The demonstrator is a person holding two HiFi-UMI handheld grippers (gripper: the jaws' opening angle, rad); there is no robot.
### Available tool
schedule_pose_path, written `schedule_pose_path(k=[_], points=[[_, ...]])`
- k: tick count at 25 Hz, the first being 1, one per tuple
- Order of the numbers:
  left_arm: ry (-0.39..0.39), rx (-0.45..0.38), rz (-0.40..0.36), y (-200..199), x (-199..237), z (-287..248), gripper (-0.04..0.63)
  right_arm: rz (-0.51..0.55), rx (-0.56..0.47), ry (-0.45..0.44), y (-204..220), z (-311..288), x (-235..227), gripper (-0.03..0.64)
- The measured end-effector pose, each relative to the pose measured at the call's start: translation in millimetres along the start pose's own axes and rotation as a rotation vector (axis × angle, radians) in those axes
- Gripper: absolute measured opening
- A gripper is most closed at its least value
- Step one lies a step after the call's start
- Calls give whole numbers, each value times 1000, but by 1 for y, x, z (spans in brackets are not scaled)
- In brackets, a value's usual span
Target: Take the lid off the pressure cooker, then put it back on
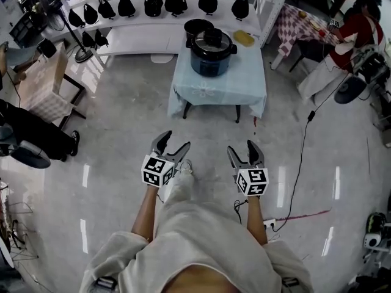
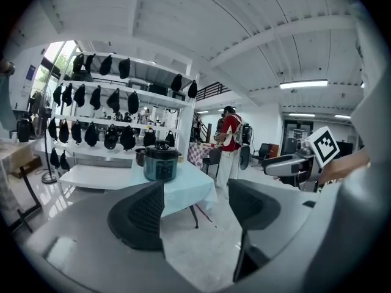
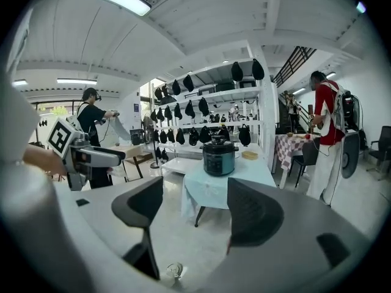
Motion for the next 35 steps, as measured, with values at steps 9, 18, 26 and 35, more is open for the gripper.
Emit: schedule_pose_path(k=[9,18,26,35], points=[[66,-29,-10,-62,112,-122,313,33,-25,44,-63,-143,-36,307],[125,-15,-20,-86,185,-204,311,44,-13,81,-79,-234,-55,307],[121,-11,-25,-89,221,-256,311,42,-38,82,-83,-292,-87,307],[80,-19,-28,-119,259,-360,312,41,-45,20,-111,-391,-159,307]])
Point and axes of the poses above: the fingertips, and each gripper's own axes: z backward along the fingers, x to its left, y out of its underside, the point moved 7 cm from there along z, backward along the fingers, and after that the axes turned 8 degrees about -x, right-handed, at the moved point
